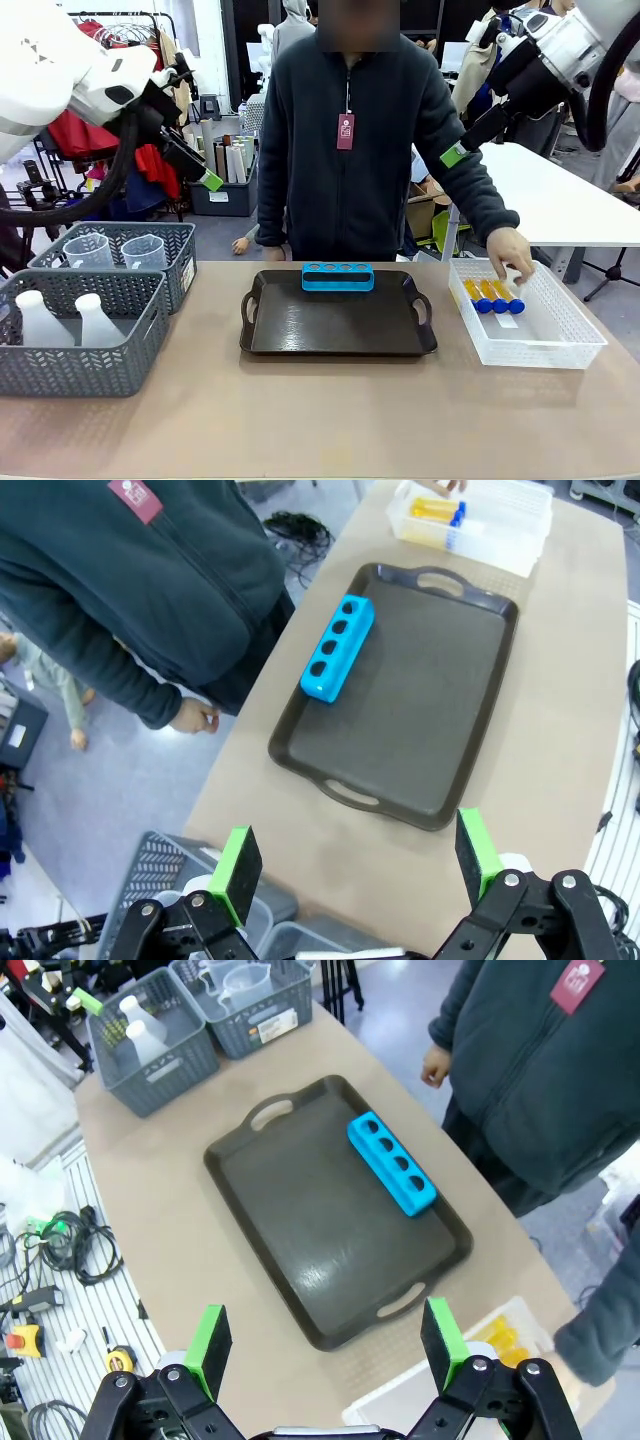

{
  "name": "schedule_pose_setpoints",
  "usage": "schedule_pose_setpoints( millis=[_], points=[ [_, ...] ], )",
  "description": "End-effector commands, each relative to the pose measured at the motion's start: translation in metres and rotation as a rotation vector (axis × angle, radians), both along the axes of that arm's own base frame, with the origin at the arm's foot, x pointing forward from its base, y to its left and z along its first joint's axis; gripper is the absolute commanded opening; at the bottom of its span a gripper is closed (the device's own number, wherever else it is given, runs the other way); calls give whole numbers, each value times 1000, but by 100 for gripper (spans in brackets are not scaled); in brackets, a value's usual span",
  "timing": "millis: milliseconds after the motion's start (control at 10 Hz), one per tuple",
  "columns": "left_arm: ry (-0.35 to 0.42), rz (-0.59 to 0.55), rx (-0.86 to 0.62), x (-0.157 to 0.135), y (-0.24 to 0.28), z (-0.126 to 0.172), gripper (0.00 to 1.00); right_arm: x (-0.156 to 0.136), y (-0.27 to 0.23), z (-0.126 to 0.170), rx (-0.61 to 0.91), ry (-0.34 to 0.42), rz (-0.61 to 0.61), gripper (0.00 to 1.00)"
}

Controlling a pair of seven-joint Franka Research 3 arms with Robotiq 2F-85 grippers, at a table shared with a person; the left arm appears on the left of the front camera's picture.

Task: Prepare the laboratory tools.
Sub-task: Pick up one Large Measuring Cup and place it on the Handle tray.

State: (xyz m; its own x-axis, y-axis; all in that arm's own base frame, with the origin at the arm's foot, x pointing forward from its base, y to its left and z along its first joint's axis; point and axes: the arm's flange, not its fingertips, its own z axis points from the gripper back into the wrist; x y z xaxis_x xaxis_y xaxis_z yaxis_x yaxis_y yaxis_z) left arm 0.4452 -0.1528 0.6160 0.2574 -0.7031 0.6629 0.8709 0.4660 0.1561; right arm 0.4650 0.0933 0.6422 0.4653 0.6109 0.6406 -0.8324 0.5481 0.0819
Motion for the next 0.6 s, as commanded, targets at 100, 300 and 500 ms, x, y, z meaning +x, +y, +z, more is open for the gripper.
schedule_pose_setpoints(
  millis=[100, 300, 500],
  points=[
    [71, 158, 131, 7, -1, 15, 100, -1, -1, 0, 2, 3, 5, 100],
    [102, 290, 148, 31, 15, 20, 100, -1, -1, 0, 2, 3, 5, 100],
    [117, 449, 205, 53, 32, 16, 100, -1, -1, 0, 2, 3, 5, 100]
  ],
)
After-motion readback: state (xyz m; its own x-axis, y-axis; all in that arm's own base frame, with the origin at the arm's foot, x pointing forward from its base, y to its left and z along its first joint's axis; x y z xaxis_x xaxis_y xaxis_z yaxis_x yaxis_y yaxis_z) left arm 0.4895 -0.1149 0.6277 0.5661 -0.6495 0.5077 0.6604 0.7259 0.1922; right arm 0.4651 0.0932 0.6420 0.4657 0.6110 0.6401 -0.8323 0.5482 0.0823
